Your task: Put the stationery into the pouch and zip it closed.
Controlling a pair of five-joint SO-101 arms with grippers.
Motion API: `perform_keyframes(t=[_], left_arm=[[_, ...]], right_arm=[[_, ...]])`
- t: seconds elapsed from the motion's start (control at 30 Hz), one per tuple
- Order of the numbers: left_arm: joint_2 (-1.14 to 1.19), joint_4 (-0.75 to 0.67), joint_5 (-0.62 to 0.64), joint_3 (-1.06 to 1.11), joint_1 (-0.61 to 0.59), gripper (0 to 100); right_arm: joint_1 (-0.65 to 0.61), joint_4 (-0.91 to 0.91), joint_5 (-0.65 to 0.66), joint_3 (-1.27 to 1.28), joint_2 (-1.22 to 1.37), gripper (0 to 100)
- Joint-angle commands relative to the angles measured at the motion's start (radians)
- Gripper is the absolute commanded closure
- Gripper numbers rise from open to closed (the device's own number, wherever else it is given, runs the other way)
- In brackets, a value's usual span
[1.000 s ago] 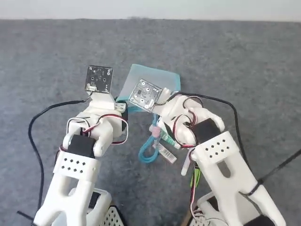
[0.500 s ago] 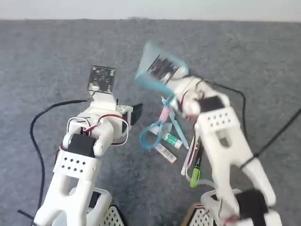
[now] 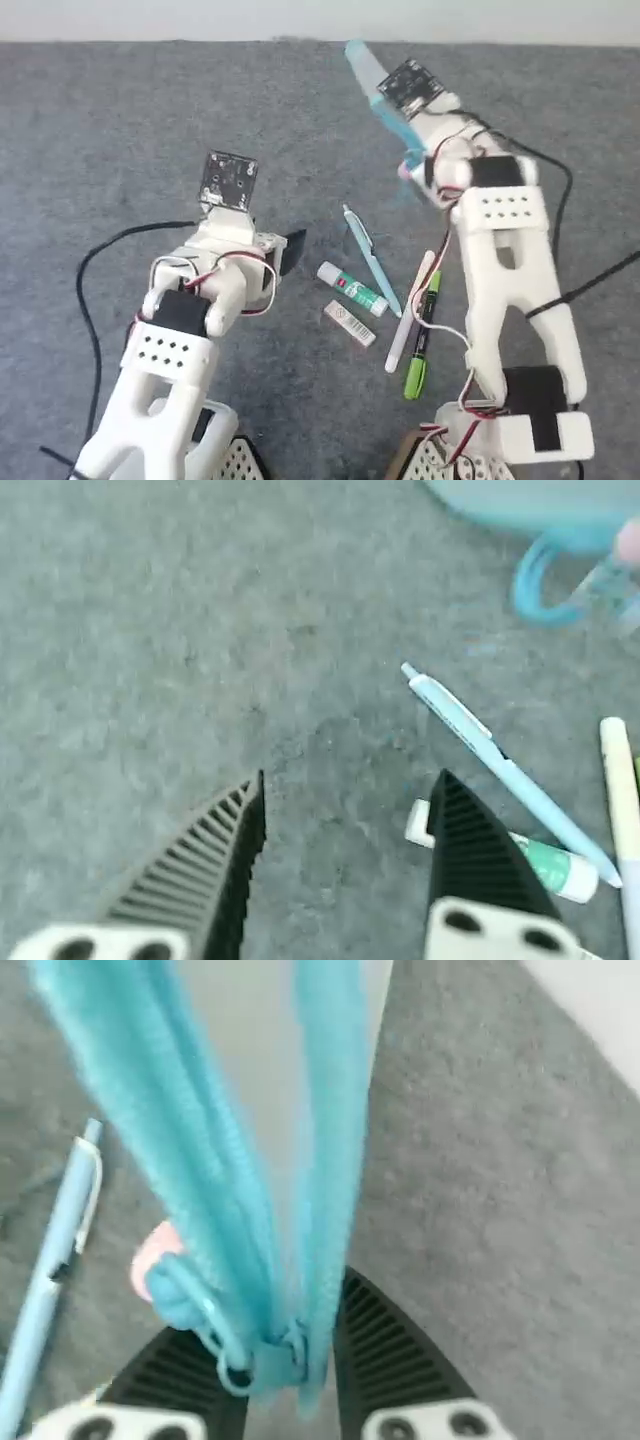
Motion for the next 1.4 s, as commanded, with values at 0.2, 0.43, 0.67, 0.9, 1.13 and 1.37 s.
perform_keyframes(t=[0.2,0.43,0.67,0.9,1.13,1.37], left_arm=[[-0.009,0.006,-0.046,0.079,0.302,74],[-0.011,-0.068,-0.031,0.087,0.302,74],[-0.011,-0.176,0.112,0.14,0.285,74],[-0.011,-0.198,0.184,0.143,0.287,70],[-0.049,-0.083,0.176,0.102,0.281,60],[-0.446,0.186,-0.086,0.079,0.279,60]], right_arm=[[0.047,0.168,0.077,-0.098,0.001,99.1],[0.019,0.176,-0.002,-0.058,0.002,99.1],[-0.001,0.177,-0.002,-0.058,0.002,99.1],[-0.001,0.174,-0.002,-0.017,-0.007,99.1],[-0.002,0.173,-0.002,-0.018,-0.007,99.1],[-0.002,0.168,-0.002,-0.018,-0.007,99.1]])
